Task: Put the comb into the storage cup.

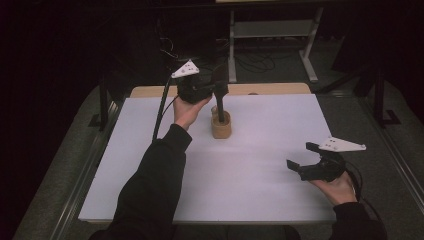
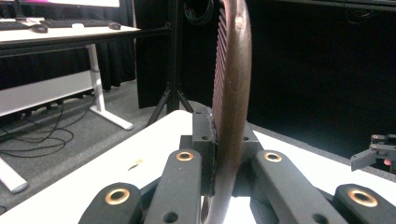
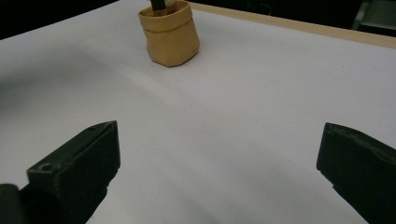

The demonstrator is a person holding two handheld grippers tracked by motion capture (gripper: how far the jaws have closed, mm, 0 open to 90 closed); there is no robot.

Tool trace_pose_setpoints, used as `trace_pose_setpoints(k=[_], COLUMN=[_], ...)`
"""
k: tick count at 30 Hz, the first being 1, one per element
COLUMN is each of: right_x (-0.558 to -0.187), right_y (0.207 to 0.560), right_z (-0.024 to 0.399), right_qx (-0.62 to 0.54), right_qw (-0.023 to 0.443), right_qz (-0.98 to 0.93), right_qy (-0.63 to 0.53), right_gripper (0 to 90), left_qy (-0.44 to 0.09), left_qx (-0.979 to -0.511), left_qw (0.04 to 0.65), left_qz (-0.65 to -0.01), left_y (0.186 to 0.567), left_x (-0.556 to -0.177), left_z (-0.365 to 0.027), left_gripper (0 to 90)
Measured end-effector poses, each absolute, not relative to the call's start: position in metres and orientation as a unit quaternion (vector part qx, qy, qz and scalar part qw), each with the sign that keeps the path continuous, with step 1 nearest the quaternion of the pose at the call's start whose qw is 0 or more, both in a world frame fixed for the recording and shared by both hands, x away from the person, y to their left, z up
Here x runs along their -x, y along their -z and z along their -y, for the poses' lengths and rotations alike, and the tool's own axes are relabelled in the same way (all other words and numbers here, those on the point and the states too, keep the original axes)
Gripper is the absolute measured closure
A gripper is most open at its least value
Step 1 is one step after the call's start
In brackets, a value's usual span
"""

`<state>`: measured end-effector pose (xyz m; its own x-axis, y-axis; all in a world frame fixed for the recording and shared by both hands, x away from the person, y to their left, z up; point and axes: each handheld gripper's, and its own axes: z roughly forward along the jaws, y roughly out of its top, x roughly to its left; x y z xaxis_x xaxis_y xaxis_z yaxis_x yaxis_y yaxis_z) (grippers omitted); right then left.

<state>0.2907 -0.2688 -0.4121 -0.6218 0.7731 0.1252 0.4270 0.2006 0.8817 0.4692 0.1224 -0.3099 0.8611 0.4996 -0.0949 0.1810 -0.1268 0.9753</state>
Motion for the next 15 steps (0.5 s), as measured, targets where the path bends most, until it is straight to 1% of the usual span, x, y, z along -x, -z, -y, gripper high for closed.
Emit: trace_pose_setpoints(k=[15], right_x=[-0.29], right_y=[0.413], right_z=[0.271], right_qx=[-0.4], right_qw=[0.179], right_qz=[-0.752], right_qy=[-0.493], right_gripper=[0.0], left_qy=[-0.119], left_qx=[-0.735], left_qw=[0.616], left_qz=[-0.258], left_y=[0.333], left_x=[-0.475], left_z=[-0.127], left_gripper=[84.8])
